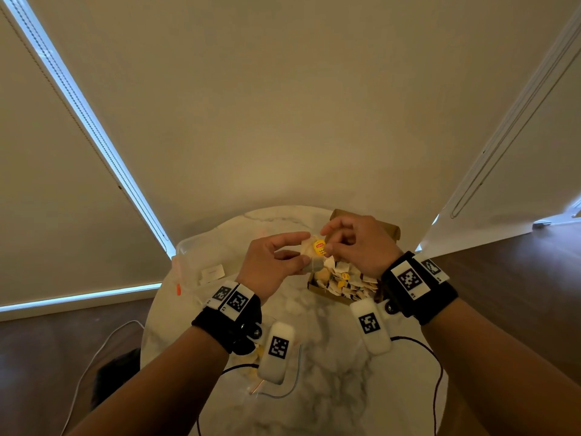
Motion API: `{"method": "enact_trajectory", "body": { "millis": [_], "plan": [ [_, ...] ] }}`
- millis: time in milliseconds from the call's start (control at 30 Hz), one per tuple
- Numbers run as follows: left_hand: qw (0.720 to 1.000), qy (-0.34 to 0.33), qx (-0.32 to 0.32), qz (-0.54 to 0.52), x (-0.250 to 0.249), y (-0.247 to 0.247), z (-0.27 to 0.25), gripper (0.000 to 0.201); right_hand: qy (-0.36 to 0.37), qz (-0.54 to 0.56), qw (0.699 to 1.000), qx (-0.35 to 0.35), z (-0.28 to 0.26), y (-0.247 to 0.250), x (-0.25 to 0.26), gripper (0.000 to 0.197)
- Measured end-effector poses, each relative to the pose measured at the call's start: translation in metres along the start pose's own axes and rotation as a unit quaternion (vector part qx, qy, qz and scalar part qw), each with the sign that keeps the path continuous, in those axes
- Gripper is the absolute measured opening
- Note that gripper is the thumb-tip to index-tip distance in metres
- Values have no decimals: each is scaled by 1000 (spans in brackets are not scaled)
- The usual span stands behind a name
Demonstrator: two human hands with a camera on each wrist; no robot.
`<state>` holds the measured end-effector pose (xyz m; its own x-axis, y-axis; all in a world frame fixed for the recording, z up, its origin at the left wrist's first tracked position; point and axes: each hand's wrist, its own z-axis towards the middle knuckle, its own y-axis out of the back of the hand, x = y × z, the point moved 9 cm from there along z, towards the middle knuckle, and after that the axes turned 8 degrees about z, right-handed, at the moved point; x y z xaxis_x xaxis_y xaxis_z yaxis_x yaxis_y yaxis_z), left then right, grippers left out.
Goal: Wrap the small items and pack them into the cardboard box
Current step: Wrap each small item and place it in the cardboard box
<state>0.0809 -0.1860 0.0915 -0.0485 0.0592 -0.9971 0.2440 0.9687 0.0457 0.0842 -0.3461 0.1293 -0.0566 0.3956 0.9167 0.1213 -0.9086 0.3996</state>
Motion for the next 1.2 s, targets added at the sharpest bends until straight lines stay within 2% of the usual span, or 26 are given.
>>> {"method": "enact_trajectory", "body": {
  "millis": [400,567,633,733,833,1100,1200],
  "plan": [
    [1000,-17,-3,-4,-5,-2,-1,39,6,11,1000,-28,1,-1,1,15],
    [1000,-26,1,-8,-5,-4,-2,47,12,3,999,-51,1,-2,0,8],
    [1000,-23,-12,-12,-3,-3,-2,41,12,4,998,-60,1,-1,0,9],
    [998,-7,-54,-11,1,2,0,20,24,11,998,-58,-1,-4,3,14],
    [998,-3,-69,6,1,3,1,5,22,18,998,-50,-2,-6,2,12],
    [992,-40,-58,105,-1,3,5,10,11,-24,999,-22,4,-5,1,6],
    [991,-43,-62,110,-1,2,6,13,13,-44,999,6,5,-7,2,4]
  ]
}}
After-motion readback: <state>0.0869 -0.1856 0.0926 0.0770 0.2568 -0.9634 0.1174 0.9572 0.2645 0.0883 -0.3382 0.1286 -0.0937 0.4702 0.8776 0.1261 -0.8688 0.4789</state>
